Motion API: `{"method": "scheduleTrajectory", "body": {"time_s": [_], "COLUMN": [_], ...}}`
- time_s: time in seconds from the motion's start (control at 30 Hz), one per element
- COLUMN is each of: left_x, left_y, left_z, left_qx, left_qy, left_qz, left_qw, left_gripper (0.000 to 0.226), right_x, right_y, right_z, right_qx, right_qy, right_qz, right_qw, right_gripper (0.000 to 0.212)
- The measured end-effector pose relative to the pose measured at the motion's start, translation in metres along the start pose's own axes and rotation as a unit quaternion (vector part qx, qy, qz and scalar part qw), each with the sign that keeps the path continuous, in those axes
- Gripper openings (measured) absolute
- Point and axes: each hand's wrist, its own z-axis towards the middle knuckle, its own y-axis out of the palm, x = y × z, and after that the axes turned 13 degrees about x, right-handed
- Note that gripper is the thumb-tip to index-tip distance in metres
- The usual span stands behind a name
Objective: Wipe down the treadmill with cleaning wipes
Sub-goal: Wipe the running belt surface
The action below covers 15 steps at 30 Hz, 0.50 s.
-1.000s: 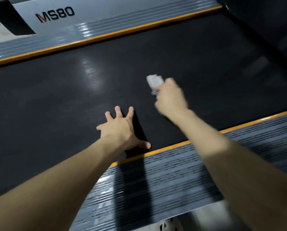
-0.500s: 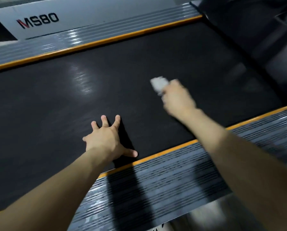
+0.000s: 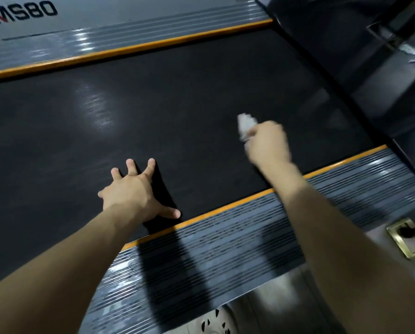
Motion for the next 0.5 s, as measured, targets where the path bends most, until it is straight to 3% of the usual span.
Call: {"method": "scheduleTrajectory", "body": {"time_s": [0.1, 0.13, 0.2, 0.3, 0.37, 0.43, 0.5], "left_x": [0.001, 0.001, 0.001, 0.0, -0.002, -0.001, 0.0], "left_y": [-0.002, -0.002, -0.001, -0.001, 0.001, 0.001, -0.001], "left_z": [-0.002, -0.002, -0.001, 0.001, 0.002, 0.001, -0.001], "left_qx": [0.003, 0.003, 0.003, 0.006, 0.006, 0.006, 0.015], "left_qy": [0.001, 0.001, 0.002, 0.007, 0.008, 0.01, 0.013], "left_qz": [0.004, 0.004, 0.003, 0.011, 0.012, 0.012, 0.013], "left_qw": [1.0, 1.0, 1.0, 1.0, 1.0, 1.0, 1.0], "left_gripper": [0.164, 0.163, 0.164, 0.165, 0.165, 0.165, 0.165], "right_x": [-0.051, -0.049, -0.024, 0.049, 0.077, 0.06, 0.017], "right_y": [-0.005, -0.01, -0.019, -0.036, -0.047, -0.04, -0.024], "right_z": [-0.081, -0.091, -0.074, -0.017, -0.005, -0.023, -0.054], "right_qx": [-0.175, -0.2, -0.174, -0.05, 0.014, 0.022, -0.034], "right_qy": [-0.22, -0.256, -0.222, -0.049, 0.027, 0.031, -0.017], "right_qz": [0.044, 0.055, 0.058, -0.01, -0.047, -0.054, -0.006], "right_qw": [0.959, 0.944, 0.958, 0.997, 0.998, 0.998, 0.999], "right_gripper": [0.02, 0.021, 0.024, 0.023, 0.022, 0.023, 0.021]}}
